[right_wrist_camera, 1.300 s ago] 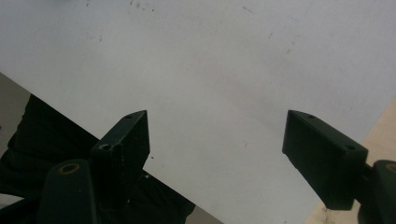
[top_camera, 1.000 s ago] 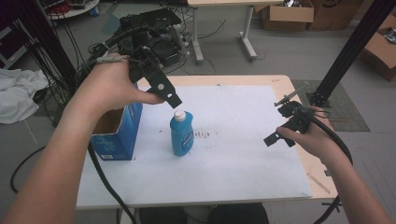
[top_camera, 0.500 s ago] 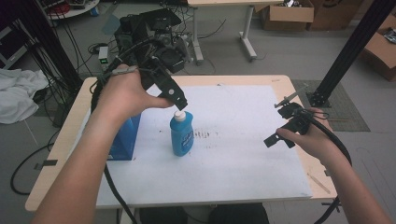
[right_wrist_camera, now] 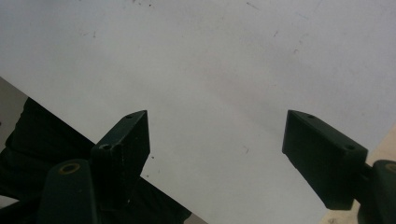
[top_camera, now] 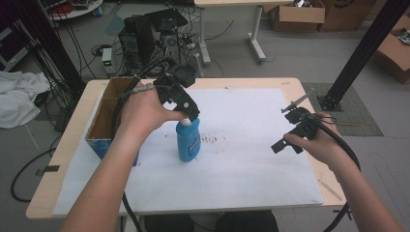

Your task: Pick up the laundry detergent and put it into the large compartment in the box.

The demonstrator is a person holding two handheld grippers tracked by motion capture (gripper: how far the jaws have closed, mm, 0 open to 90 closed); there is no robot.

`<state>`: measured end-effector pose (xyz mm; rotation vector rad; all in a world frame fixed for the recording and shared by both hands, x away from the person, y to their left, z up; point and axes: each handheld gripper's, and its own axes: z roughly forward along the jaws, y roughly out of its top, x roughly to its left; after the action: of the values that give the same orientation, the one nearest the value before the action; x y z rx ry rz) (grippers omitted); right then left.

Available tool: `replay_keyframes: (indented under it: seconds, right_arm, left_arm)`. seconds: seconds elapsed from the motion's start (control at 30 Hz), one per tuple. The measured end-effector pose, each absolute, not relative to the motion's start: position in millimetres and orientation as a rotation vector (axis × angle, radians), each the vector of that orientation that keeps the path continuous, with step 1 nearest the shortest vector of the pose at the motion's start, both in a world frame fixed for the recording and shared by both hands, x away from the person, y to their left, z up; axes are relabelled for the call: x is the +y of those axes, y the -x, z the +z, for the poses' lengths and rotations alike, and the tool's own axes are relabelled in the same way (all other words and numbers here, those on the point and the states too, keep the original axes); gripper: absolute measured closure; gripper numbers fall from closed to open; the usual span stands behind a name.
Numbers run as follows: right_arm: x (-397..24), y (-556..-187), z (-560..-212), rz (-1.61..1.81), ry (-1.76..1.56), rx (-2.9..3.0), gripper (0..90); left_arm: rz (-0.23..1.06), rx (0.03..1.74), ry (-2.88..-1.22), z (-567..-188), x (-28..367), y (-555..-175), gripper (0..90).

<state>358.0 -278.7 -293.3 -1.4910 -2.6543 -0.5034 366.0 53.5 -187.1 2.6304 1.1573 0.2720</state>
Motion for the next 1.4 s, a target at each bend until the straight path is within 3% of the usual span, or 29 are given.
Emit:
replay_keyframes:
  seconds: [1.4]
  right_arm:
    - [-284.4, -363.1, -308.2, -0.501, 1.49, -2.632, 23.6]
  left_arm:
    - [0.223, 1.306, -2.717, -269.9, 29.0, -395.2, 15.5]
